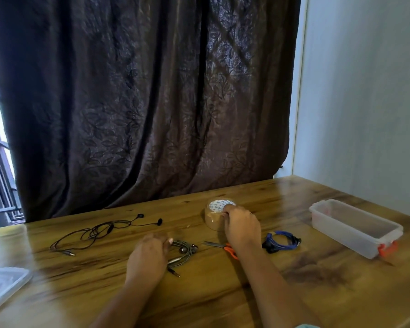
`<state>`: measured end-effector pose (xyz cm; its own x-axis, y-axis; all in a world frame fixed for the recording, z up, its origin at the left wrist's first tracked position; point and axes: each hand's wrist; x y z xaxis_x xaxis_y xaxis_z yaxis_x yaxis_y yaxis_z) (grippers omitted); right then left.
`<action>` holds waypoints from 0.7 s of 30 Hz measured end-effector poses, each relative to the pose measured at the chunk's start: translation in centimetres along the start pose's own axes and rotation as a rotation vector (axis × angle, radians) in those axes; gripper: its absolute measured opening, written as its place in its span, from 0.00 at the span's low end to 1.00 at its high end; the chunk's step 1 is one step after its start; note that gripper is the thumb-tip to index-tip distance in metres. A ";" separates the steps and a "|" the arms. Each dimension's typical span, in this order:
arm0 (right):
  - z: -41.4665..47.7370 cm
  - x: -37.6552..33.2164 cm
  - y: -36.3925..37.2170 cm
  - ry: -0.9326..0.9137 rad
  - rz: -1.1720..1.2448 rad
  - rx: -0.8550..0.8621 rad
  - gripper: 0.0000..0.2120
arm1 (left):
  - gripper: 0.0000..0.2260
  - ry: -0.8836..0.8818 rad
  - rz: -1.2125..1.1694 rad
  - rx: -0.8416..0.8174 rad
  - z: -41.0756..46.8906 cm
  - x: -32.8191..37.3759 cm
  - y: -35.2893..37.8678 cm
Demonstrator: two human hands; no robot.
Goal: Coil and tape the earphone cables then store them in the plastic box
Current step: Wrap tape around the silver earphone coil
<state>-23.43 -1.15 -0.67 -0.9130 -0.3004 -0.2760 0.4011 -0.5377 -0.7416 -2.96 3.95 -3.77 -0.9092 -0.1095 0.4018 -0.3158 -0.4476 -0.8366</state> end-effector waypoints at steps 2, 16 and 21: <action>0.0 -0.2 0.1 -0.027 0.011 -0.003 0.09 | 0.16 0.020 0.085 0.056 -0.3 0.3 -0.3; 0.0 -1.6 -0.6 -0.228 0.105 -0.084 0.08 | 0.12 0.306 -0.213 0.101 1.2 4.8 -0.8; 0.2 -1.3 0.8 -0.260 0.125 -0.060 0.07 | 0.11 0.334 -0.202 0.064 2.5 4.0 1.1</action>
<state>-21.93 -1.37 -0.75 -0.8037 -0.5577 -0.2072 0.4974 -0.4387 -0.7484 -6.25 0.83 -2.14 -0.8721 0.2761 0.4040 -0.4893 -0.4859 -0.7242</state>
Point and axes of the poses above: each hand's wrist, its own z-axis towards the middle knuckle, its own y-axis out of the palm, x = y × z, and after that the axes turned 6 degrees about -y, right-handed
